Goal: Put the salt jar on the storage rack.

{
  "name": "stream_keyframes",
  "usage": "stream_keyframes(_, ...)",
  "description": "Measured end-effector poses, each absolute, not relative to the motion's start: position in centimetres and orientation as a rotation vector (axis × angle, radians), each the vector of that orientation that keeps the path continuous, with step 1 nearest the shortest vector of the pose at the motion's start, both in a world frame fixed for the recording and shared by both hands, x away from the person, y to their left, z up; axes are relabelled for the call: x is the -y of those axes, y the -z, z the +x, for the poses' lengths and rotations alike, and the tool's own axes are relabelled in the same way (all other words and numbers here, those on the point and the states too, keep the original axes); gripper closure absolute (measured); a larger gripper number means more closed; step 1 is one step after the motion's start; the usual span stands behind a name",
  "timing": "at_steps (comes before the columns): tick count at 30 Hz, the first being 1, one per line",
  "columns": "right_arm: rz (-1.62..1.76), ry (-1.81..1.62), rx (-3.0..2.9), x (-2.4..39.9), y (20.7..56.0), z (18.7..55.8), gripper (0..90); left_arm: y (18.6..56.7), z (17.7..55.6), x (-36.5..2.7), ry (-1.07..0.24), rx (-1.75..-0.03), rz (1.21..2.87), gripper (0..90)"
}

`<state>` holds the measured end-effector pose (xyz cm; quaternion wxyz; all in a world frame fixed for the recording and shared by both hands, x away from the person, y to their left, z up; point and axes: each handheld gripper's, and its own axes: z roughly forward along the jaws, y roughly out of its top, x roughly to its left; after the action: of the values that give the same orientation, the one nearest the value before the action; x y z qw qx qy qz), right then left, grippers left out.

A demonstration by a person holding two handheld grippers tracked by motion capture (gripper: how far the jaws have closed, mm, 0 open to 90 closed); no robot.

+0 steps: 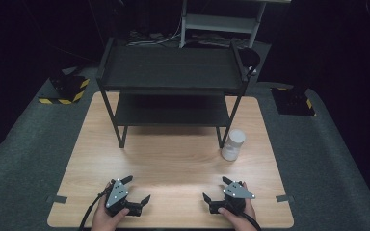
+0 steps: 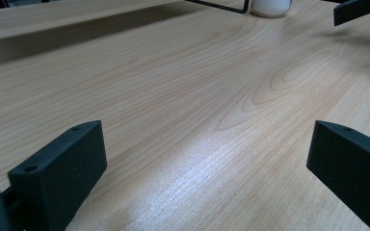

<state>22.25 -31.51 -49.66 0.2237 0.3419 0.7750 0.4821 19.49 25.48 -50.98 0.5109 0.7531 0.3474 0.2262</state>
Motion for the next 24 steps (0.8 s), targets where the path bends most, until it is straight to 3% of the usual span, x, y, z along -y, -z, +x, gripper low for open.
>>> stream_keyframes(24, 0.911, -1.367, -2.101, 31.71, 49.88, 21.69, 0.6, 50.8, 19.65, -25.38, -0.542, -0.832, 1.827, 0.5)
